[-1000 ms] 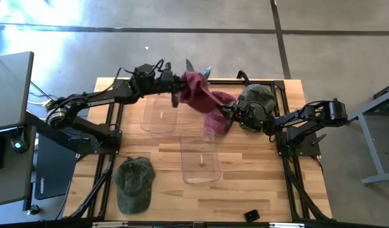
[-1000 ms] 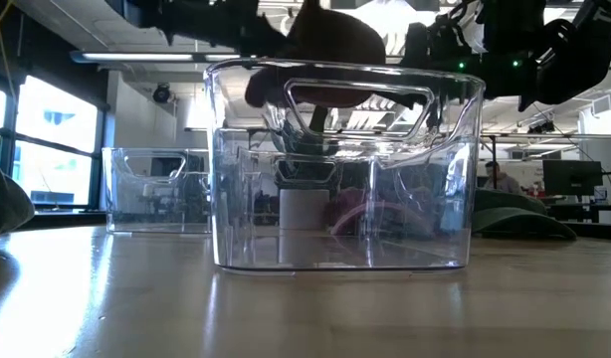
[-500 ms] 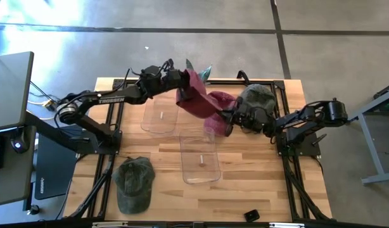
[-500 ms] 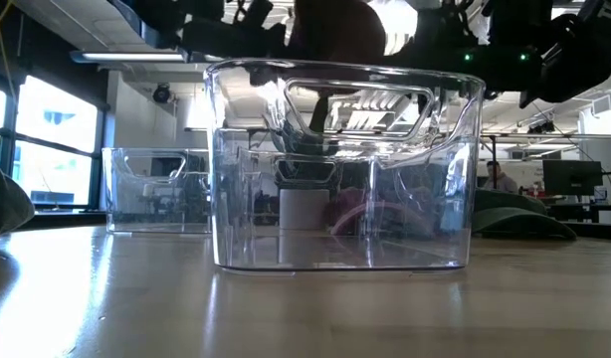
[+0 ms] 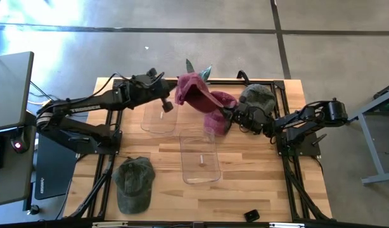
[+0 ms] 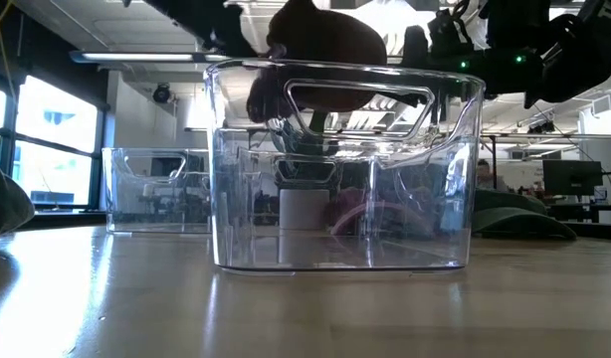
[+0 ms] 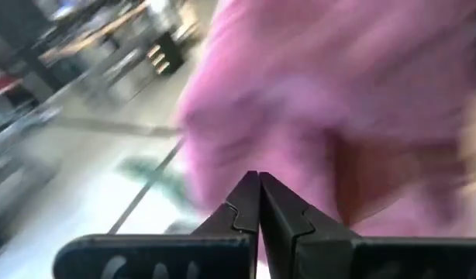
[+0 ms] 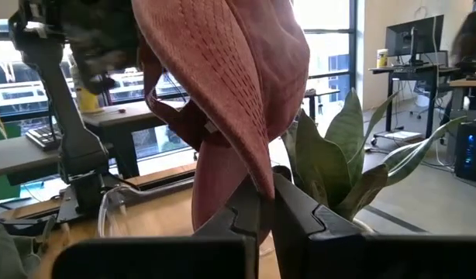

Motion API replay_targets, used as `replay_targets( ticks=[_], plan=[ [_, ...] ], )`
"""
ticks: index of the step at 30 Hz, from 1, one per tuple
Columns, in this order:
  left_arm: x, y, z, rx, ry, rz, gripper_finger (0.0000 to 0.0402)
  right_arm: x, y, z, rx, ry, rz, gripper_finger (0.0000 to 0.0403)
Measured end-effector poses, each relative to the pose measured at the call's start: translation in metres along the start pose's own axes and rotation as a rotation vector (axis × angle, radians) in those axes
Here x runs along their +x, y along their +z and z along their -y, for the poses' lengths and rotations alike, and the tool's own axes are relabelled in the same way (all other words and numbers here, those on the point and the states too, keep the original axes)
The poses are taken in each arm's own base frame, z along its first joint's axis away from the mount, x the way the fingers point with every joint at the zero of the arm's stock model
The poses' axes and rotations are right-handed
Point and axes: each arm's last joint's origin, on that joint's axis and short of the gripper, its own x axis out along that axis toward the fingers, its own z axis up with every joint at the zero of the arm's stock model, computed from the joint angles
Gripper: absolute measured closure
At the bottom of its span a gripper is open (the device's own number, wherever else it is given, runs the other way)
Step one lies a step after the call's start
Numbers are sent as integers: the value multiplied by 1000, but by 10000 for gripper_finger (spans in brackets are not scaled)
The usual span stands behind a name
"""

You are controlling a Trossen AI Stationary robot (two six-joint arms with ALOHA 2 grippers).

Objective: Pick & Place hat
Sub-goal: Put the bottom red cap into the bottom transparent bin

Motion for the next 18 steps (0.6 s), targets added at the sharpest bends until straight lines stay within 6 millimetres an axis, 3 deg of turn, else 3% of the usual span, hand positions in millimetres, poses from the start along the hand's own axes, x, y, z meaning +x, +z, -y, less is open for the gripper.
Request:
replay_targets(
  ticks=[6,9,13,18],
  plan=[
    [6,-16,1,34,124,-180,402,0,0,-2,-4,43,-3,390],
    [16,-24,8,30,52,-222,402,-1,1,-5,-21,56,7,394],
    [29,-19,19,-16,-163,-111,402,-2,3,-7,-25,93,30,392],
    [44,1,20,-100,-172,140,402,-2,3,-8,-31,144,31,392]
  ],
)
